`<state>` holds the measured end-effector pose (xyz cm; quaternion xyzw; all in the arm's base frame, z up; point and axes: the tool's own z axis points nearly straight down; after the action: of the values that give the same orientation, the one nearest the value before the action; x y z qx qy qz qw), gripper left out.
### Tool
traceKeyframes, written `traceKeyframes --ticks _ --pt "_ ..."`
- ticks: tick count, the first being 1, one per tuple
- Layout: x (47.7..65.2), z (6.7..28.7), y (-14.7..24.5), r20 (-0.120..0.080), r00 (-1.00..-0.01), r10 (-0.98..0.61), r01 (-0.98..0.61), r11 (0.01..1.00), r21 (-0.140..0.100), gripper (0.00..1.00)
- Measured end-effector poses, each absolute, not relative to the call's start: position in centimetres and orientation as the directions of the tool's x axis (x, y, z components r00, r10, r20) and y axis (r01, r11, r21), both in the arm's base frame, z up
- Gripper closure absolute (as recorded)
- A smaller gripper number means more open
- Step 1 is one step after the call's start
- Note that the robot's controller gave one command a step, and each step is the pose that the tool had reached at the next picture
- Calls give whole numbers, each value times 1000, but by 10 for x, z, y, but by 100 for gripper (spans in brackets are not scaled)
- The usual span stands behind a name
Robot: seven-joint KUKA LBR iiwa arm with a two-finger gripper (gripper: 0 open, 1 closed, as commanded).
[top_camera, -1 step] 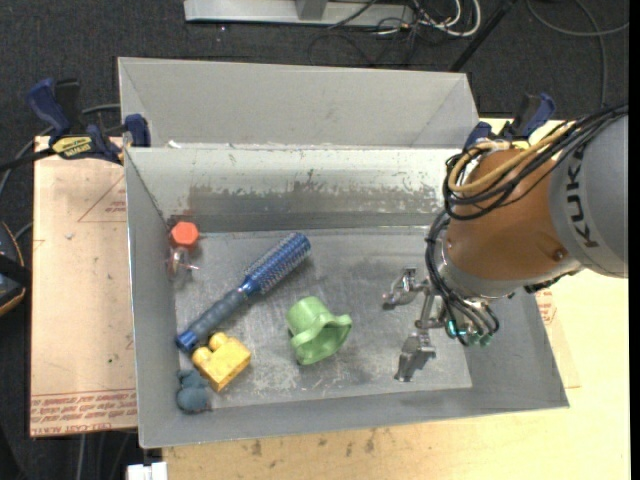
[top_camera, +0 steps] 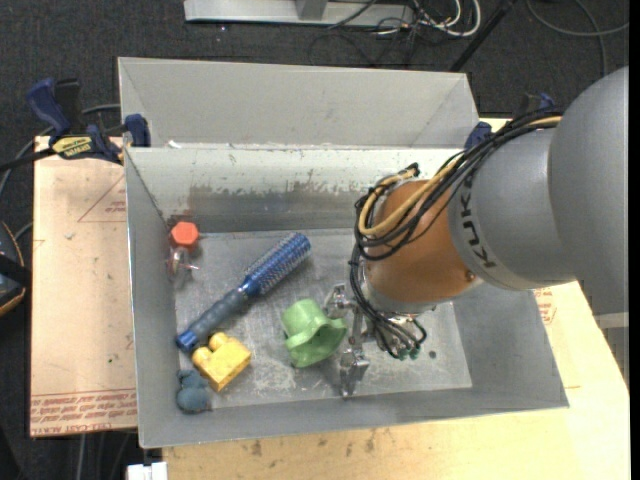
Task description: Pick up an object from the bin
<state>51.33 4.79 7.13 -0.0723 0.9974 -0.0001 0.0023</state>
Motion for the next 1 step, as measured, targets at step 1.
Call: traceKeyframes --ticks 1 --pt "515 75 48 -10 -990 -141 -141 990 1 100"
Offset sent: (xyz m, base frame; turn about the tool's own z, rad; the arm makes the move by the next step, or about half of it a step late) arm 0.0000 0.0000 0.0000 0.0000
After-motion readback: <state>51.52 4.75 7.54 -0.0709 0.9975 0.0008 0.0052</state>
